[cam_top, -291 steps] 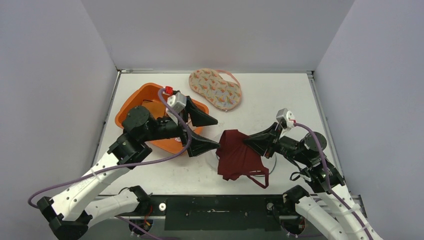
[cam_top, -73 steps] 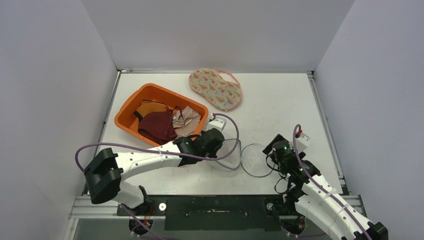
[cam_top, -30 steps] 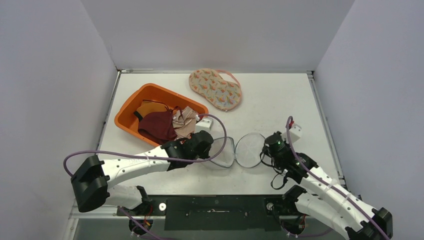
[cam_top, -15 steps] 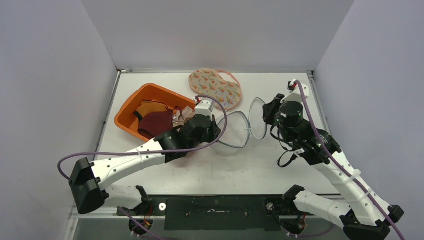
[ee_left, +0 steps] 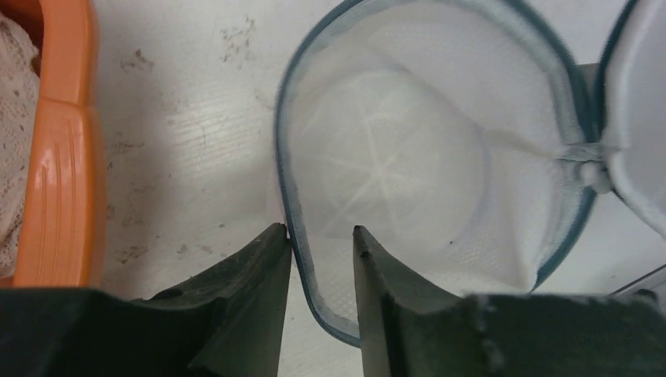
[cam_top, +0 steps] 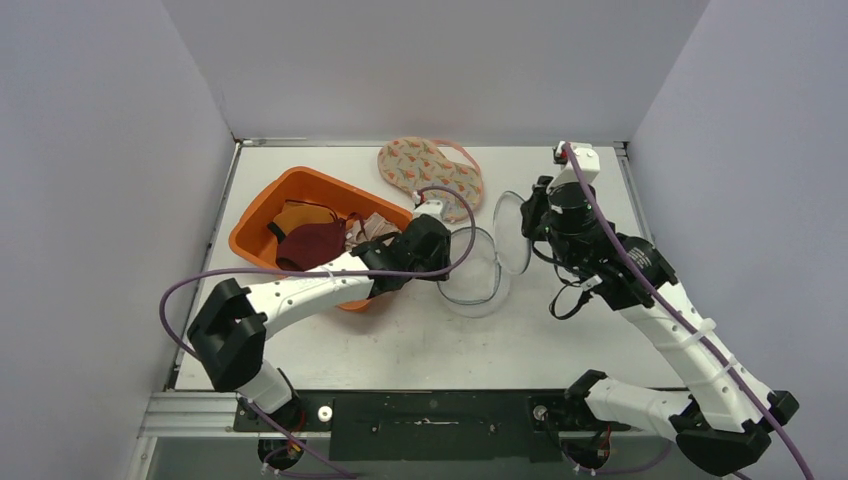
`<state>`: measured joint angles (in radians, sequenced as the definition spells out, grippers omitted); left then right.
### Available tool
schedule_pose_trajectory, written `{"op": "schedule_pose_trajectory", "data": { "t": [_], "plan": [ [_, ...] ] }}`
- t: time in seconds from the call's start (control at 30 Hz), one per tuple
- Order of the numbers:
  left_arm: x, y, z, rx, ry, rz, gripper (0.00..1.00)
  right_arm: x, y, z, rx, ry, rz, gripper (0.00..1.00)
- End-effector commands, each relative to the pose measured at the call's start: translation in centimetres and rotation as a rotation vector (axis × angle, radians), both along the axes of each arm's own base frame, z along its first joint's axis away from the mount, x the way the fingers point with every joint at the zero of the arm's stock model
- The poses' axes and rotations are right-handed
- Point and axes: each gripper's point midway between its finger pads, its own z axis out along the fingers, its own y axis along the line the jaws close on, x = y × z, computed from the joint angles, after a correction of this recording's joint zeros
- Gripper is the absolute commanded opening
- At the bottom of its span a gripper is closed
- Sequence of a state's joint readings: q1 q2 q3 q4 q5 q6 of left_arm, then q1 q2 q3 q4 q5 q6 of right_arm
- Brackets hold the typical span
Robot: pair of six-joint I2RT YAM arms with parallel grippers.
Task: Unzip the laundry bag and remove the bra
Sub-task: Close the laundry bag at the center of the board.
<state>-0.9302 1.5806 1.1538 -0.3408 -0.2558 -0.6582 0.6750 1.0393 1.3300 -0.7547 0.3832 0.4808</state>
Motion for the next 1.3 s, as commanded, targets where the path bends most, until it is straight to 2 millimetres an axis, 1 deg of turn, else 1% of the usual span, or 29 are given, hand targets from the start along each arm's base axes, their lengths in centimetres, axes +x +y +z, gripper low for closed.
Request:
{"op": "schedule_pose_trajectory", "data": {
  "t": [0.0, 0.03, 0.07, 0.1, 0.17, 0.2, 0.23, 0.27, 0.37, 0.4, 0.43, 0.47, 0.5, 0.57, 0.6, 0.63, 0.67, 0.73, 0.8, 0.87, 0.97, 1.03, 1.1, 1.27],
  "plan": [
    [1.3, -1.7, 8.2, -0.156, -0.141, -0.022, 0.34, -0.1, 0.3, 4.5, 0.032, -0.099, 0.039, 0.05],
    [1.2, -1.7, 7.7, -0.149, -0.133, -0.025, 0.34, 0.0, 0.4, 3.9, 0.025, -0.089, 0.041, 0.05],
    [1.1, -1.7, 7.0, -0.141, -0.12, -0.028, 0.33, 0.1, 0.4, 2.3, 0.006, -0.061, 0.038, 0.05],
    [1.0, -1.6, 6.2, -0.132, -0.104, -0.03, 0.29, 0.2, 0.4, 1.0, -0.006, -0.039, 0.034, 0.05],
    [0.6, -1.6, 4.7, -0.126, -0.069, -0.036, 0.19, 0.1, 0.5, -1.2, -0.019, -0.005, 0.028, 0.05],
    [0.4, -1.7, 4.4, -0.128, -0.056, -0.041, 0.12, 0.0, 0.3, -1.7, -0.021, 0.002, 0.022, 0.05],
    [0.3, -1.6, 4.4, -0.131, -0.053, -0.04, 0.04, 0.0, 0.1, -2.2, -0.03, 0.009, 0.01, 0.05],
    [0.3, -1.5, 4.8, -0.139, -0.059, -0.039, 0.01, -0.1, -0.3, -2.3, -0.04, 0.011, -0.002, 0.05],
    [0.3, -1.3, 7.2, -0.178, -0.097, -0.043, 0.0, -0.2, -1.4, -1.7, -0.064, -0.003, -0.041, 0.05],
    [0.2, -1.4, 7.9, -0.188, -0.105, -0.05, 0.04, -0.3, -1.7, -1.6, -0.074, -0.006, -0.052, 0.05],
    [0.1, -1.4, 8.1, -0.196, -0.104, -0.057, 0.2, -0.3, -2.0, -1.5, -0.082, -0.007, -0.061, 0.05],
    [-0.2, -1.5, 7.9, -0.2, -0.094, -0.062, 0.38, -0.4, -2.2, -1.7, -0.089, -0.005, -0.068, 0.05],
    [-0.3, -1.5, 7.5, -0.208, -0.081, -0.06, 0.52, -0.4, -2.3, -2.0, -0.092, -0.001, -0.07, 0.05],
    [-0.8, -2.0, 6.4, -0.242, -0.048, -0.058, 0.73, -0.5, -2.2, -2.8, -0.091, 0.011, -0.069, 0.05],
    [-1.0, -2.3, 6.0, -0.261, -0.034, -0.056, 0.8, -0.5, -2.1, -3.1, -0.088, 0.018, -0.068, 0.05],
    [-1.1, -2.7, 5.6, -0.283, -0.017, -0.047, 0.85, -0.6, -2.0, -3.4, -0.083, 0.024, -0.066, 0.05],
    [-1.4, -3.2, 5.5, -0.298, -0.012, -0.05, 0.88, -0.6, -1.9, -3.6, -0.077, 0.026, -0.064, 0.05],
    [-1.9, -4.1, 5.4, -0.303, -0.017, -0.055, 0.9, -0.6, -1.7, -3.8, -0.069, 0.028, -0.059, 0.05],
    [-2.0, -4.9, 5.4, -0.291, -0.03, -0.056, 0.9, -0.5, -1.6, -3.9, -0.065, 0.032, -0.057, 0.05],
    [-1.5, -5.3, 4.9, -0.266, -0.037, -0.052, 0.88, -0.6, -1.5, -4.0, -0.062, 0.035, -0.052, 0.05],
    [-0.9, -6.3, 4.0, -0.236, -0.035, -0.062, 0.79, -0.6, -1.4, -4.4, -0.058, 0.042, -0.049, 0.05],
    [-0.5, -6.9, 3.6, -0.228, -0.033, -0.069, 0.71, -0.7, -1.4, -4.8, -0.06, 0.047, -0.05, 0.05],
    [-0.2, -7.3, 3.1, -0.212, -0.034, -0.071, 0.65, -0.8, -1.4, -5.1, -0.062, 0.052, -0.047, 0.05],
    [1.1, -7.2, 2.2, -0.124, -0.059, -0.047, 0.49, -1.1, -1.4, -5.4, -0.054, 0.056, -0.043, 0.05]
  ]
}}
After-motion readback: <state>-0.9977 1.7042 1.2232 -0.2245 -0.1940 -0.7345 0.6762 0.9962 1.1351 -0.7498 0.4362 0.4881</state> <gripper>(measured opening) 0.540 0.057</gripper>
